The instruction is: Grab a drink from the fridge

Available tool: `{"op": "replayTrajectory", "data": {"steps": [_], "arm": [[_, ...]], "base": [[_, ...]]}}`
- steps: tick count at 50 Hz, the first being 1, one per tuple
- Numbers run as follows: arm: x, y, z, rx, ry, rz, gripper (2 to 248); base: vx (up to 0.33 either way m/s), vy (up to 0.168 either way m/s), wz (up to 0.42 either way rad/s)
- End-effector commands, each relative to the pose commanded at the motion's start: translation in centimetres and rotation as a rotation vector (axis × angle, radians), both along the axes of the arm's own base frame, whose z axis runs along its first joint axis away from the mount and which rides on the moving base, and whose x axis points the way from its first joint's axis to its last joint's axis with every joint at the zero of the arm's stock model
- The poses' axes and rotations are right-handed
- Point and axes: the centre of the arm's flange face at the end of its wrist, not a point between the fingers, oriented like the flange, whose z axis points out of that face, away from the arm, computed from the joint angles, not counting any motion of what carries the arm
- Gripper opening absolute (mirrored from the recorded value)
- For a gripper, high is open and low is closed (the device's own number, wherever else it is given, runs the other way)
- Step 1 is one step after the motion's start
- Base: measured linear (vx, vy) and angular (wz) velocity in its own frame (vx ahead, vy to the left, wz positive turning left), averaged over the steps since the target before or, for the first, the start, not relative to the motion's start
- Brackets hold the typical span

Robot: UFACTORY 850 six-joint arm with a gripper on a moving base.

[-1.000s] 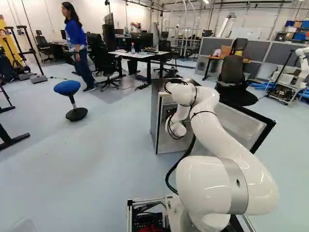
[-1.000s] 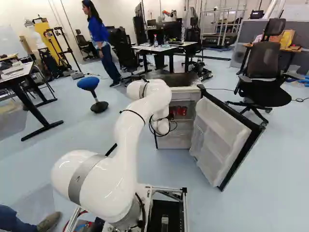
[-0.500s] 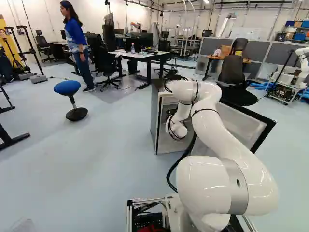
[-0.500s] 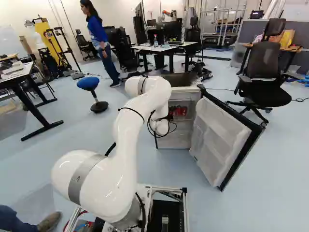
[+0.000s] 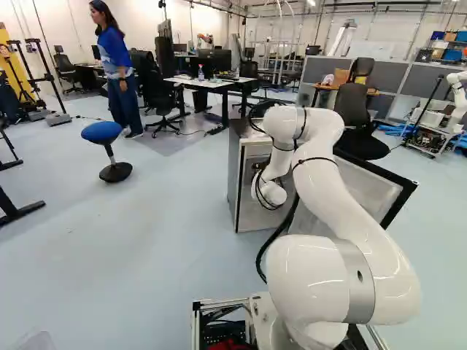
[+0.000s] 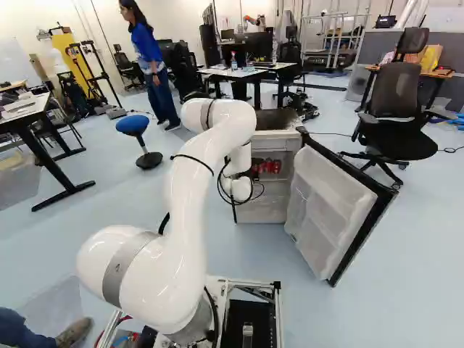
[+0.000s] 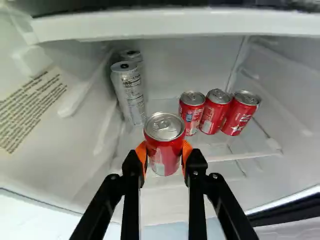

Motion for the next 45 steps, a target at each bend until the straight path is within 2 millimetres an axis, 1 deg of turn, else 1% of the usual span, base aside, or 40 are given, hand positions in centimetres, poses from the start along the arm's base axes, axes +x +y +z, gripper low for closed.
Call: {"op": "replayTrajectory", "data": {"steps": [25,45], "arm": [[-4.1,0.7,4.5,0.008,0.033,-0.004,92],[-7.8,0.9,7.9,0.013,0.054,-0.016,92]], "base": [[0.000,0.000,0.000],[0.000,0.000,0.000]]}}
